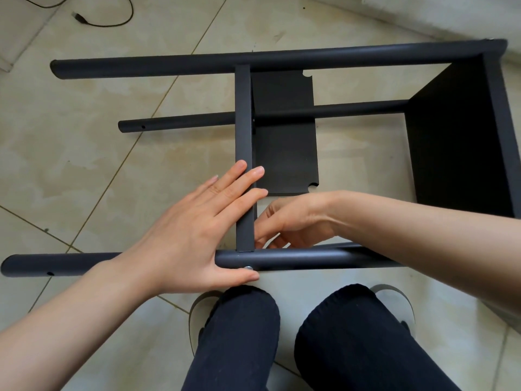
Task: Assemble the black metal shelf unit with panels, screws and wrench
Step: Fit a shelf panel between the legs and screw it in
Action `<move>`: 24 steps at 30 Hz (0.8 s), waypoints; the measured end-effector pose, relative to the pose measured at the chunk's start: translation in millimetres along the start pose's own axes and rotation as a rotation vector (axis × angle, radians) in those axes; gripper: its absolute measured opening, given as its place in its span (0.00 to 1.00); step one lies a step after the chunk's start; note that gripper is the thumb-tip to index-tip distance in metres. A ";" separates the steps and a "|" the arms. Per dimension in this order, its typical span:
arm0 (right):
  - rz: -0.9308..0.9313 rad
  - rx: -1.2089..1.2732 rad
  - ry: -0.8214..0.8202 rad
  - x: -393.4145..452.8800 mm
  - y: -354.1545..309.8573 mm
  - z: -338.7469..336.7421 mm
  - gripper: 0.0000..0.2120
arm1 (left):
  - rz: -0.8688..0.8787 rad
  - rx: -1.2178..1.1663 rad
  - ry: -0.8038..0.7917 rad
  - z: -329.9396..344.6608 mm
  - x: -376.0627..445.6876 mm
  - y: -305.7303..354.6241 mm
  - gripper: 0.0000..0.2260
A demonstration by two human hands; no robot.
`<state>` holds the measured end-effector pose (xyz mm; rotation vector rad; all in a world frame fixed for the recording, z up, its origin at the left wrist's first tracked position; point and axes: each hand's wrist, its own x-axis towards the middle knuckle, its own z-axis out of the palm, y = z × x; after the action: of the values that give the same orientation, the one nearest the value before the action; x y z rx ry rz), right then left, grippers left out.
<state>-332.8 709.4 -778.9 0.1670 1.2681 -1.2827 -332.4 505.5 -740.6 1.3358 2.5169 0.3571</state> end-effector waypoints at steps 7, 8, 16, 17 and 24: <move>0.017 -0.007 -0.025 -10.5 -1.8 -11.0 0.12 | -0.001 -0.003 -0.001 0.3 0.2 -0.5 0.45; 0.022 -0.008 -0.015 -10.0 -1.4 -11.1 0.11 | -0.001 -0.005 -0.001 0.4 0.2 -0.4 0.45; 0.008 0.014 0.020 -0.7 -0.1 -0.4 0.07 | 0.001 -0.008 0.006 1.0 0.3 -0.3 0.45; 0.011 0.012 0.014 -2.8 -0.6 -2.6 0.08 | 0.002 -0.005 0.006 0.9 0.3 -0.4 0.45; 0.030 0.006 0.007 -7.7 0.3 -8.7 0.09 | -0.007 -0.008 0.004 1.3 0.4 -0.4 0.45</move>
<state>-336.0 720.3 -776.5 0.1939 1.2636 -1.2615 -332.5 505.7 -742.0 1.3247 2.5201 0.3680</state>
